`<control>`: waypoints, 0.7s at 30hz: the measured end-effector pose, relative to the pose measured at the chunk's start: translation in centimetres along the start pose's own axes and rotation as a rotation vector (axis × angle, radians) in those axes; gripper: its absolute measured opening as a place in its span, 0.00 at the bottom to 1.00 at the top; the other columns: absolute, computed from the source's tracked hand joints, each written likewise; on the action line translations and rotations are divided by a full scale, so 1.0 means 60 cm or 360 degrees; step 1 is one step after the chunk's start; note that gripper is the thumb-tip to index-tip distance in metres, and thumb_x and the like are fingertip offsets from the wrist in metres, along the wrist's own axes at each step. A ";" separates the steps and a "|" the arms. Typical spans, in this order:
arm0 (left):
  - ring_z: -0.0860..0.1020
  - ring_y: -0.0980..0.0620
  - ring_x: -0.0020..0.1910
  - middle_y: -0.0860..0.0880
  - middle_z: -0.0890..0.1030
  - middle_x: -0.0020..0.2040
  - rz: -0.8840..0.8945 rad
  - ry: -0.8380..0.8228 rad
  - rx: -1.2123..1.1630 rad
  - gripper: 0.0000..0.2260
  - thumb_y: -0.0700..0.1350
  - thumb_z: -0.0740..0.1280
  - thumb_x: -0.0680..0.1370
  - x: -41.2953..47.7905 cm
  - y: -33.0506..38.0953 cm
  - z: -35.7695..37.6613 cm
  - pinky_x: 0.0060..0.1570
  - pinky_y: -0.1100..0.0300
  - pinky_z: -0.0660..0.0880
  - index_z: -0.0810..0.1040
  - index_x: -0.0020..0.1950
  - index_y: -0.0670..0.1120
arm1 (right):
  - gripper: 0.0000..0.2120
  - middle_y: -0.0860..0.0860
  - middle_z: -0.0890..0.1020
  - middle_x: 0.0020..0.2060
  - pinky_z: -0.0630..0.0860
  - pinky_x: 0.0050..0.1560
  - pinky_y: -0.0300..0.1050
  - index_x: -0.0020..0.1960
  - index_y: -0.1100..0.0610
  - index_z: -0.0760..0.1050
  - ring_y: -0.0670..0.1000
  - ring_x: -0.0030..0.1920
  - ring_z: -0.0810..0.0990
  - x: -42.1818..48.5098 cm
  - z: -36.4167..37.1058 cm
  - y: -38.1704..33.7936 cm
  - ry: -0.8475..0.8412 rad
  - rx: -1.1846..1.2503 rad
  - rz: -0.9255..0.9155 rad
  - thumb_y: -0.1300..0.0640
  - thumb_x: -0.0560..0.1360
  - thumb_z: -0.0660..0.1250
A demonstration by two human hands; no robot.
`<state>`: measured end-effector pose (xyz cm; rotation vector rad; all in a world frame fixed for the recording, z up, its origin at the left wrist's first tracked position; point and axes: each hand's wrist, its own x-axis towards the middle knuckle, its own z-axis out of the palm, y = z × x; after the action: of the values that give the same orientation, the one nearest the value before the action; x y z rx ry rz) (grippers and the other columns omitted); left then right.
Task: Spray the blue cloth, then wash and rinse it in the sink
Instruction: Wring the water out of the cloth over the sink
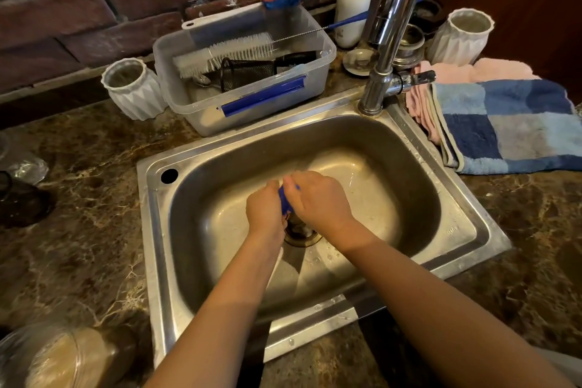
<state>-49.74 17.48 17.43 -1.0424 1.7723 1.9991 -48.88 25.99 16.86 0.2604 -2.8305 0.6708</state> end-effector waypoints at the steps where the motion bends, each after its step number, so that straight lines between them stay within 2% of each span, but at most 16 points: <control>1: 0.68 0.53 0.27 0.48 0.71 0.27 0.0128 0.0090 0.0051 0.15 0.46 0.61 0.77 -0.001 -0.004 0.005 0.29 0.59 0.64 0.70 0.30 0.45 | 0.20 0.59 0.82 0.33 0.75 0.31 0.47 0.41 0.61 0.75 0.60 0.32 0.80 -0.002 0.000 0.000 -0.0039 -0.0020 0.0033 0.53 0.78 0.48; 3: 0.68 0.52 0.30 0.48 0.70 0.28 0.0365 0.0189 0.0218 0.18 0.49 0.59 0.79 -0.001 -0.014 0.011 0.34 0.56 0.65 0.69 0.30 0.44 | 0.13 0.60 0.82 0.40 0.77 0.37 0.50 0.49 0.63 0.73 0.60 0.38 0.82 -0.004 0.001 0.002 -0.0199 -0.0099 0.0084 0.60 0.79 0.51; 6: 0.67 0.53 0.29 0.48 0.69 0.28 0.0671 0.0268 0.0449 0.20 0.48 0.57 0.80 -0.004 -0.026 0.012 0.31 0.64 0.65 0.68 0.30 0.42 | 0.08 0.59 0.82 0.46 0.76 0.43 0.47 0.53 0.63 0.71 0.57 0.44 0.82 -0.002 -0.001 -0.001 -0.0416 -0.0159 0.0240 0.62 0.78 0.55; 8: 0.68 0.54 0.28 0.48 0.70 0.28 0.0796 0.0293 0.0536 0.19 0.47 0.56 0.81 -0.005 -0.027 0.012 0.27 0.71 0.64 0.70 0.32 0.40 | 0.09 0.61 0.81 0.48 0.74 0.46 0.49 0.52 0.64 0.71 0.59 0.47 0.80 -0.001 -0.007 -0.001 -0.0519 -0.0010 0.0380 0.62 0.79 0.53; 10: 0.69 0.55 0.28 0.48 0.71 0.28 0.0870 0.0277 0.0576 0.19 0.46 0.56 0.81 -0.002 -0.029 0.011 0.27 0.73 0.64 0.72 0.34 0.39 | 0.12 0.66 0.78 0.47 0.71 0.49 0.53 0.47 0.63 0.70 0.64 0.48 0.76 -0.001 -0.018 0.003 -0.0647 0.0403 0.0667 0.61 0.80 0.49; 11: 0.69 0.55 0.29 0.49 0.71 0.28 0.0898 0.0264 0.0604 0.19 0.47 0.56 0.81 0.000 -0.030 0.011 0.27 0.72 0.64 0.72 0.34 0.39 | 0.13 0.67 0.76 0.44 0.69 0.48 0.53 0.44 0.63 0.68 0.64 0.46 0.74 0.001 -0.019 0.005 -0.0691 0.0619 0.0820 0.60 0.80 0.48; 13: 0.71 0.55 0.30 0.50 0.72 0.29 0.0944 0.0236 0.0674 0.19 0.47 0.56 0.81 0.003 -0.031 0.009 0.28 0.71 0.64 0.73 0.34 0.40 | 0.14 0.60 0.73 0.37 0.67 0.43 0.48 0.39 0.62 0.68 0.58 0.39 0.71 0.007 -0.015 0.006 -0.0703 0.0892 0.1089 0.58 0.79 0.49; 16: 0.71 0.55 0.30 0.50 0.72 0.28 0.1066 0.0164 0.0753 0.19 0.48 0.55 0.81 0.010 -0.027 0.008 0.31 0.64 0.65 0.72 0.33 0.42 | 0.14 0.53 0.71 0.30 0.66 0.27 0.37 0.35 0.56 0.66 0.50 0.29 0.69 0.020 -0.018 0.007 -0.0742 0.1203 0.1441 0.55 0.78 0.51; 18: 0.71 0.54 0.30 0.50 0.71 0.28 0.1166 0.0127 0.0809 0.19 0.48 0.55 0.81 0.012 -0.018 0.008 0.32 0.61 0.66 0.71 0.32 0.43 | 0.12 0.53 0.69 0.29 0.61 0.24 0.37 0.37 0.56 0.65 0.49 0.27 0.66 0.029 -0.026 0.007 -0.0858 0.1245 0.1504 0.54 0.78 0.51; 21: 0.75 0.45 0.32 0.47 0.72 0.28 0.1271 0.0098 0.0827 0.19 0.47 0.56 0.81 0.015 -0.010 0.007 0.35 0.53 0.69 0.71 0.33 0.40 | 0.11 0.53 0.68 0.30 0.59 0.26 0.40 0.39 0.56 0.64 0.49 0.27 0.64 0.036 -0.032 0.010 -0.0974 0.1275 0.1525 0.54 0.79 0.51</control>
<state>-50.14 17.78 16.41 -0.2339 2.8300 1.6537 -50.74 27.16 18.82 -1.0096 -2.9057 2.2207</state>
